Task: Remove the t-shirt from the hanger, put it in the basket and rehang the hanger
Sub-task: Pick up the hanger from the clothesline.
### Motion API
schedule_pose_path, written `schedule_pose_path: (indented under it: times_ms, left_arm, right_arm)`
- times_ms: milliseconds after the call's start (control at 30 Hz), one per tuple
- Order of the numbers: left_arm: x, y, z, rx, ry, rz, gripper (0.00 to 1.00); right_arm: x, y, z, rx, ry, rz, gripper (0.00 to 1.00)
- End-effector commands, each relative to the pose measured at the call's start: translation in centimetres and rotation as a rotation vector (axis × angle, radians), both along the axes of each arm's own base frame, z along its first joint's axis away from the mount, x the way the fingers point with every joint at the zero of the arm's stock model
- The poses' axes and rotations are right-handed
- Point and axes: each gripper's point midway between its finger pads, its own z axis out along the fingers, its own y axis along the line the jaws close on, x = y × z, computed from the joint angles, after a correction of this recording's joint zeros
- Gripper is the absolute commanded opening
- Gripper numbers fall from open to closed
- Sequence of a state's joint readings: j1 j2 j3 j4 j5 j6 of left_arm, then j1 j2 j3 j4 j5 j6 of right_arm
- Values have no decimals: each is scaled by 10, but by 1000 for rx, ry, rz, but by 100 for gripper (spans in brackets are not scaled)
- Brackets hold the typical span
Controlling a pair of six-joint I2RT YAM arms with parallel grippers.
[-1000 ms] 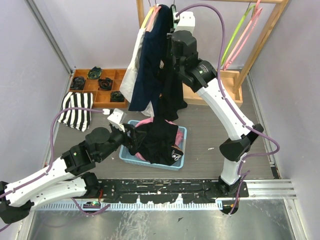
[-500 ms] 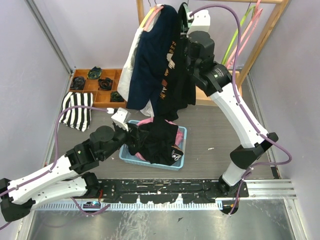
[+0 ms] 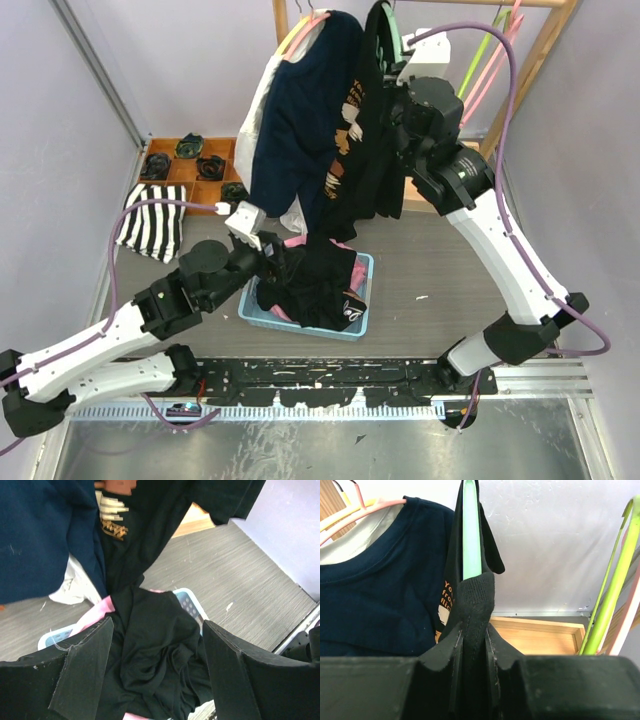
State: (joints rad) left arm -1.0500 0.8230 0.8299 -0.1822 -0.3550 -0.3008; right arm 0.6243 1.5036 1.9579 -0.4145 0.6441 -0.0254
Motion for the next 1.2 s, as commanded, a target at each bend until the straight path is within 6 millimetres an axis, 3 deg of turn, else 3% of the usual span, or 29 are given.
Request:
schedule_pose_path:
  times_ms: [0, 200, 700, 1167]
  left_arm:
    - [8, -6, 47, -68, -92, 8, 80]
    - [19, -15, 78, -66, -142, 27, 82]
    - [31, -29, 123, -58, -191, 32, 84]
    - [28, -42, 143, -81, -175, -14, 85]
  right_arm:
    - [-32, -22, 64, 140, -195, 16, 1]
    - [-56, -28, 65, 156, -205, 73, 1]
    - [-122, -46, 80, 171, -283, 225, 1]
    - [-195, -79, 144, 258, -505, 315, 1]
